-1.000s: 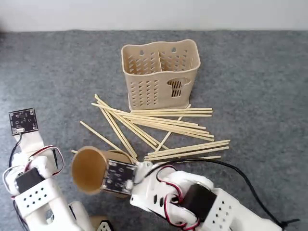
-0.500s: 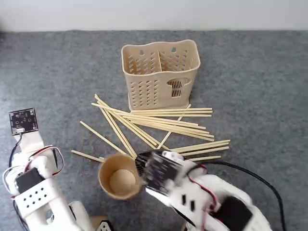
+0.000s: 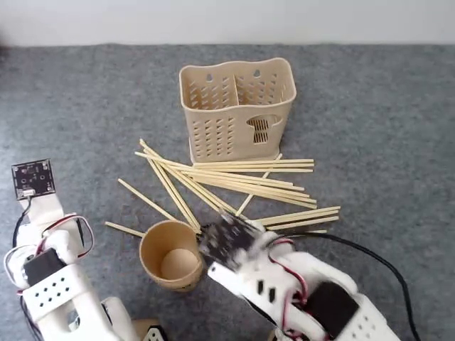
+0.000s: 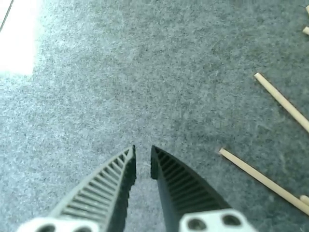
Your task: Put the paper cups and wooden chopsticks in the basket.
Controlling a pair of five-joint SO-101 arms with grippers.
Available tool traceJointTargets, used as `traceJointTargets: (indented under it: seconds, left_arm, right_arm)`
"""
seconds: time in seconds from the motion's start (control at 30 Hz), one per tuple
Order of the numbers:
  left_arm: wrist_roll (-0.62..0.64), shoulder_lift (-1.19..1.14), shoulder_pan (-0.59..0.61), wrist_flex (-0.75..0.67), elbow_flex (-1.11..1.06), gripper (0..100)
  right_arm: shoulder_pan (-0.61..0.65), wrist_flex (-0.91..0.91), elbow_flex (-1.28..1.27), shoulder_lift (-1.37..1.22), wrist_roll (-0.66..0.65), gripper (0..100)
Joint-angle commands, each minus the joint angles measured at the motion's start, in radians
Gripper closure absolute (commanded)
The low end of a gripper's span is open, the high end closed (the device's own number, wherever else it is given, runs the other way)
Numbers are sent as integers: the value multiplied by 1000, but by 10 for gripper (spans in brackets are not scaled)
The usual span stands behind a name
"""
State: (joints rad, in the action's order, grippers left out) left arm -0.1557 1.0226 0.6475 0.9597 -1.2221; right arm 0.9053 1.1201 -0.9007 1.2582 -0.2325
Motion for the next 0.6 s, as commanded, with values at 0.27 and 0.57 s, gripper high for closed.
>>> traceJointTargets:
  seconds: [0.27,0.57]
  left_arm:
    - [63,25,-21,-72,-25,941]
    - [68,25,-23,-74,-33,941]
  right_arm:
    - [-12,162,445,-473,83,920]
    - [-12,269,583,-783,91,940]
